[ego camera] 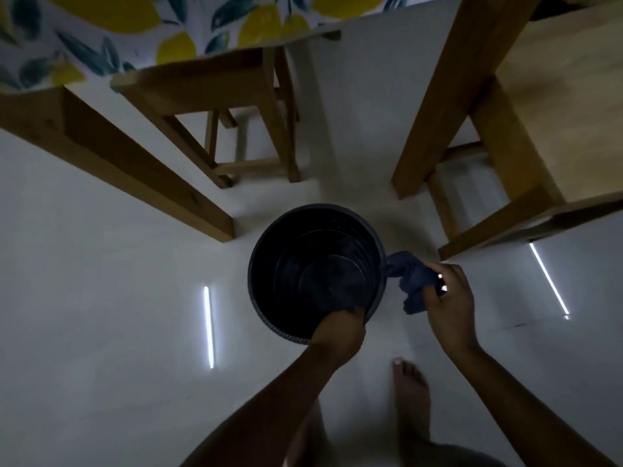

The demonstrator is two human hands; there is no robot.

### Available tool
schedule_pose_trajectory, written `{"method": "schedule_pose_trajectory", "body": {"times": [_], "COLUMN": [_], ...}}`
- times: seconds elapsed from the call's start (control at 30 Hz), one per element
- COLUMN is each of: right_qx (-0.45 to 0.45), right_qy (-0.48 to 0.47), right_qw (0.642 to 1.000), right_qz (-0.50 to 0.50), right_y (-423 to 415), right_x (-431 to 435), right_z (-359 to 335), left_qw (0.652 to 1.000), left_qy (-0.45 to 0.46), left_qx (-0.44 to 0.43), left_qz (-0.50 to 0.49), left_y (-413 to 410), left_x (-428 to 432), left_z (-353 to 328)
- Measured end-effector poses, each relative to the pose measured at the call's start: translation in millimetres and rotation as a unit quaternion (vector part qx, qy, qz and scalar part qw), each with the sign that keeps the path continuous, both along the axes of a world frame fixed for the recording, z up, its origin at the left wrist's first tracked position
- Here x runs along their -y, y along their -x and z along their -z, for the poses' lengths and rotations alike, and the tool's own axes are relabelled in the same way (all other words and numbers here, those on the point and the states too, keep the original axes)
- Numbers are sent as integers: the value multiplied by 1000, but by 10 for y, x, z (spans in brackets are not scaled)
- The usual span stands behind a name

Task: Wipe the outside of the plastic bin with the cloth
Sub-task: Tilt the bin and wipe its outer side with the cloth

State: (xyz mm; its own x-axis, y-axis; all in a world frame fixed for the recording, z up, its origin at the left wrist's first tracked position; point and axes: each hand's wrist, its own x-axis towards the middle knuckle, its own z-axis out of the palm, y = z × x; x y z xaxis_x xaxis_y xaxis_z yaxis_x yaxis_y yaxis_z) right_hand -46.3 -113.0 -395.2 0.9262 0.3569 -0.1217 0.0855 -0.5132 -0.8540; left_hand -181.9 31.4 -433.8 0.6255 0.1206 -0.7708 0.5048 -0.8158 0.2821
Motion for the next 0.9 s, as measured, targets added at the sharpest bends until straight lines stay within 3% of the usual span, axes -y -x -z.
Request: {"method": "schedule_pose_trajectory", "body": {"times": [0.1, 0.17, 0.23, 0.4, 0.53, 0.67, 0.73, 0.83, 0.9], "right_qx": [13, 30, 40, 52, 27, 50, 9, 23, 20], "right_qy": [-23, -40, -58, -61, -51, 36, 92, 167, 159], "right_qw": [1000, 999, 997, 994, 991, 962, 936, 918, 928], "right_qz": [-6, -16, -32, -80, -118, -267, -341, -358, -335], "right_y": [-59, -62, -15, 253, 395, 325, 377, 455, 451], "right_x": [-151, -262, -358, -444, -477, -445, -371, -247, -243], "right_z": [-161, -273, -364, -280, -58, 308, 524, 661, 684], "left_qw": [988, 960, 939, 909, 904, 907, 907, 910, 908], "left_qy": [-59, -97, -82, 2, 36, 53, 59, 58, 59], "left_qx": [136, 241, 289, 312, 298, 285, 286, 282, 282], "left_qz": [-50, -107, -166, -275, -306, -305, -304, -299, -305], "left_y": [-68, -124, -76, 135, 284, 281, 233, 202, 203], "left_x": [-325, -571, -740, -828, -816, -860, -888, -929, -960], "left_z": [-216, -412, -496, -424, -207, -76, -44, 30, 90]}}
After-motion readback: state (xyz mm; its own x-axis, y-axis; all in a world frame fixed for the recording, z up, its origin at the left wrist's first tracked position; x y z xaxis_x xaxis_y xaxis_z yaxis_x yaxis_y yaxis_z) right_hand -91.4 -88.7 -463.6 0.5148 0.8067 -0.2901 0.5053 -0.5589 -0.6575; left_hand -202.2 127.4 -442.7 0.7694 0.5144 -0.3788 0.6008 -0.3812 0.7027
